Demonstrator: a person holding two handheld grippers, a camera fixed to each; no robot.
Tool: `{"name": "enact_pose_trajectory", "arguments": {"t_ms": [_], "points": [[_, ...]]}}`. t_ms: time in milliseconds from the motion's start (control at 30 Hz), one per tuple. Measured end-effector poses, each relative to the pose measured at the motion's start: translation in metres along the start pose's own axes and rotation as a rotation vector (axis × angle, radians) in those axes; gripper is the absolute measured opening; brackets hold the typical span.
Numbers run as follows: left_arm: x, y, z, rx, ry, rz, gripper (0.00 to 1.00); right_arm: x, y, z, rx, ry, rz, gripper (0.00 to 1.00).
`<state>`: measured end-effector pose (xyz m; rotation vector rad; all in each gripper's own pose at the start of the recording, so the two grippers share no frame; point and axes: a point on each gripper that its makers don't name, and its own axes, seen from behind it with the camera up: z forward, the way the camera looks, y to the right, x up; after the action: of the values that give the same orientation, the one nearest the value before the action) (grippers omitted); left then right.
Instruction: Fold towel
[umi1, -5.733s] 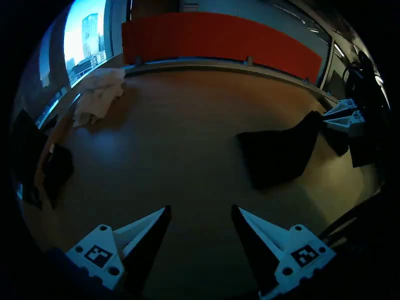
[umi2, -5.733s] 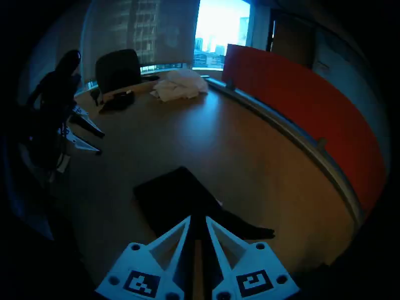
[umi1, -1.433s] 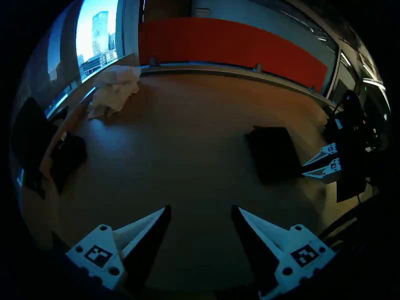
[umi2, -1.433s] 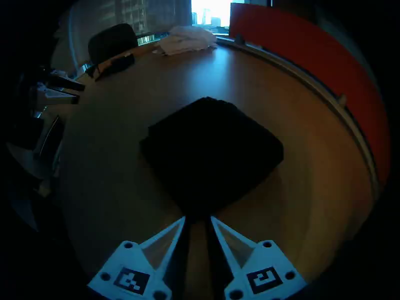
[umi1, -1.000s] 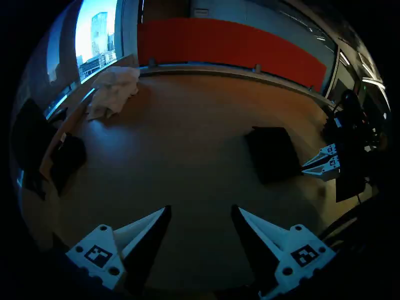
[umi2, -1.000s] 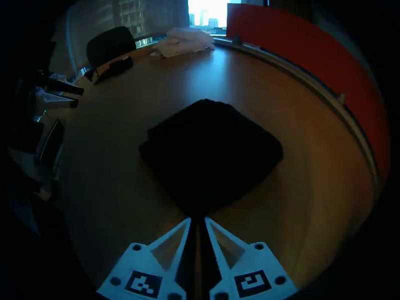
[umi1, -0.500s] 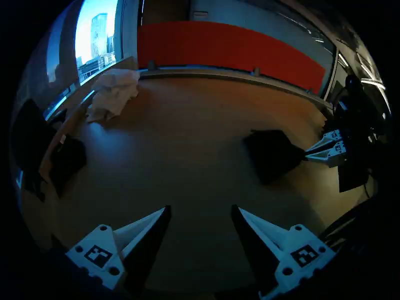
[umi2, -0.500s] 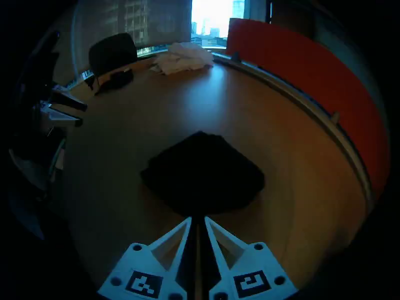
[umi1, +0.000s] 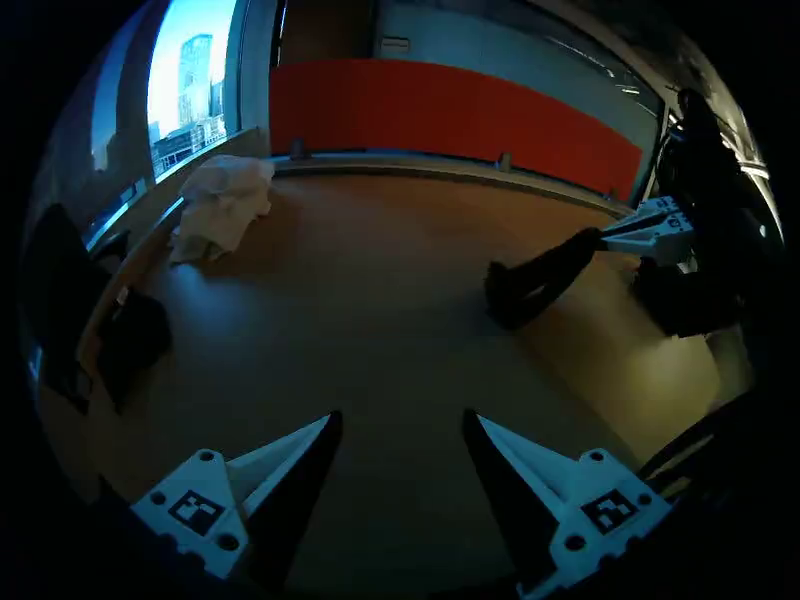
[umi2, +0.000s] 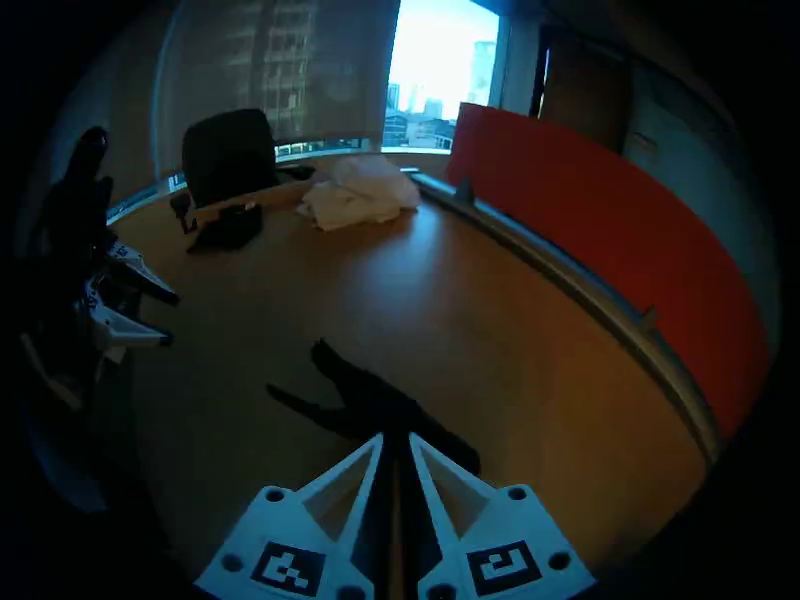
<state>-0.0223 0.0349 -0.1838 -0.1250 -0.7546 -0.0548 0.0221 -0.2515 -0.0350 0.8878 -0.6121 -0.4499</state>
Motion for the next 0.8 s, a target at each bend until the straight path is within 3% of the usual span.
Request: {"name": "enact_pose_trajectory", "arguments": {"t_ms": [300,800], "points": [[0.01,0.0,-0.004,-0.013,0.02,0.01,0.88,0.041,0.018,-0.014,-0.041,0.053,-0.045,0.02],[0.011,0.003,0.001,-0.026,0.013,0.042,0.88,0.035,0.055,-0.042,-0.099,0.052,0.01,0.02]]}}
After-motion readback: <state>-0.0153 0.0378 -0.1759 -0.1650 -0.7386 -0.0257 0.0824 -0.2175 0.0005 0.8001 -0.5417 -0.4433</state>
